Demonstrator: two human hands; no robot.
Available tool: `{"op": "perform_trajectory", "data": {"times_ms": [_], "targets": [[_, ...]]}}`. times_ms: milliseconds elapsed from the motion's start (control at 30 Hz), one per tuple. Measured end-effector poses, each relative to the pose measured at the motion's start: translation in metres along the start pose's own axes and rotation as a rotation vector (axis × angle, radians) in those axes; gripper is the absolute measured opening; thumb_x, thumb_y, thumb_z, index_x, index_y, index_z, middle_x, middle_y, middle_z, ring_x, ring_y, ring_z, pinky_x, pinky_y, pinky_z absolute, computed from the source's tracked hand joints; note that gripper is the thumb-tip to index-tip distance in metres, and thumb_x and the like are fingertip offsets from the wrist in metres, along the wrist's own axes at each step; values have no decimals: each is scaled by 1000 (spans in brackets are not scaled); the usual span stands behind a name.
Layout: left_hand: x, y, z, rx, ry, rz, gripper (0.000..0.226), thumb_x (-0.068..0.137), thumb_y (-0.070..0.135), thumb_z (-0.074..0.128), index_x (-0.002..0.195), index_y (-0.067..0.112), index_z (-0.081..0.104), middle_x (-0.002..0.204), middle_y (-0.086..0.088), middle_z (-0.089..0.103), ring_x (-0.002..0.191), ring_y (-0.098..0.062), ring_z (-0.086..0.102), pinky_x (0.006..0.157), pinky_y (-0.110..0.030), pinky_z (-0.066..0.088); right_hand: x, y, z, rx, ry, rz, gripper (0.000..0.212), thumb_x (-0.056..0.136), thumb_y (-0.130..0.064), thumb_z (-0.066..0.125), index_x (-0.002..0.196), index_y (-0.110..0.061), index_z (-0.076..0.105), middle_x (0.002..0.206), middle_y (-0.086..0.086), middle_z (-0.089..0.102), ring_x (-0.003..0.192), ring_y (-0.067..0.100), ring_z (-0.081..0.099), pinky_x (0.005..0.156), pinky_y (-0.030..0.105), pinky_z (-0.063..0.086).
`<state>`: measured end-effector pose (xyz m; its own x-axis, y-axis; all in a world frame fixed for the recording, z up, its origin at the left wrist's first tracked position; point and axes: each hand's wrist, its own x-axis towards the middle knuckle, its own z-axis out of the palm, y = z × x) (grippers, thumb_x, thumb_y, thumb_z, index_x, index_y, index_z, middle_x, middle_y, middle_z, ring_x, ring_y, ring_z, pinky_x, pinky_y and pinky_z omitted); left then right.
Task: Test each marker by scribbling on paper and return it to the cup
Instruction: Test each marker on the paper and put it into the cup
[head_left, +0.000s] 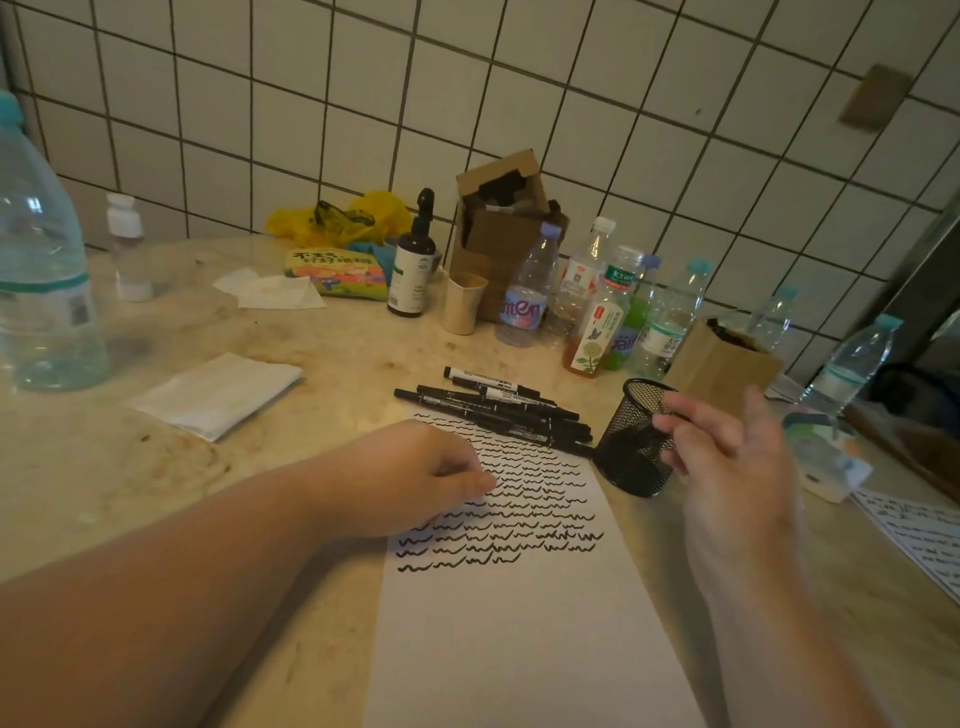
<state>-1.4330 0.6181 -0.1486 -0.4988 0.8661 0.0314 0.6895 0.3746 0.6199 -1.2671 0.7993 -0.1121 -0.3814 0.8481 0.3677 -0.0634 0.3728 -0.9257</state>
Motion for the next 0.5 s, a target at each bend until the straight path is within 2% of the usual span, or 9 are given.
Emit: {"op": "perform_trajectory", "data": {"times_ms": [67,100,167,233,267,333,367,500], "targets": [[1,-1,1,23,-16,19,29,97,55,52,96,33,71,71,13,67,65,1,58,59,-19,41,-7,-8,0,-105,-44,-34,69,96,4,53,156,-21,30,96,-6,77,87,6,70,79,28,52],[2,-1,2,27,-28,25,30,97,55,52,97,32,72,76,11,69,68,-1,61,61,-22,46,-9,-12,2,-203,-125,-42,62,94,4,54,148,-25,42,92,-7,77,83,5,69,78,27,51],[3,-2,3,37,-38,34,31,97,55,52,98,31,73,82,8,72,75,-6,65,69,-30,55,-10,-17,12,-466,-392,-21,44,93,-2,58,126,-31,58,91,-11,76,83,2,68,72,20,47],[4,-2,3,78,-45,46,31,98,54,52,93,30,72,80,6,71,74,-8,65,70,-31,56,-4,-15,26,-717,-637,18,36,97,-12,59,125,-34,60,106,-17,69,98,2,65,73,16,45],[4,-1,3,99,-50,50,31,98,52,52,91,29,71,78,6,70,71,-9,63,68,-30,54,0,-11,34,-835,-700,19,37,98,-17,57,130,-36,58,116,-16,65,107,6,63,80,18,47],[3,-1,3,116,-50,58,31,99,51,52,88,29,70,78,6,69,71,-9,62,68,-31,54,11,1,50,-1056,-695,-46,43,100,-19,53,141,-29,53,133,-6,58,122,16,54,100,30,47],[3,-2,2,120,-50,62,31,99,51,51,90,29,70,80,6,70,73,-9,64,71,-33,56,17,8,56,-1152,-664,-95,44,100,-16,51,143,-25,51,137,-3,55,127,20,49,105,34,42],[3,-1,0,145,-63,67,30,99,50,50,102,29,72,93,10,71,84,-7,64,82,-35,57,31,33,73,-1330,-589,-177,42,95,-11,56,137,-18,54,129,2,55,121,23,48,103,36,42]]}}
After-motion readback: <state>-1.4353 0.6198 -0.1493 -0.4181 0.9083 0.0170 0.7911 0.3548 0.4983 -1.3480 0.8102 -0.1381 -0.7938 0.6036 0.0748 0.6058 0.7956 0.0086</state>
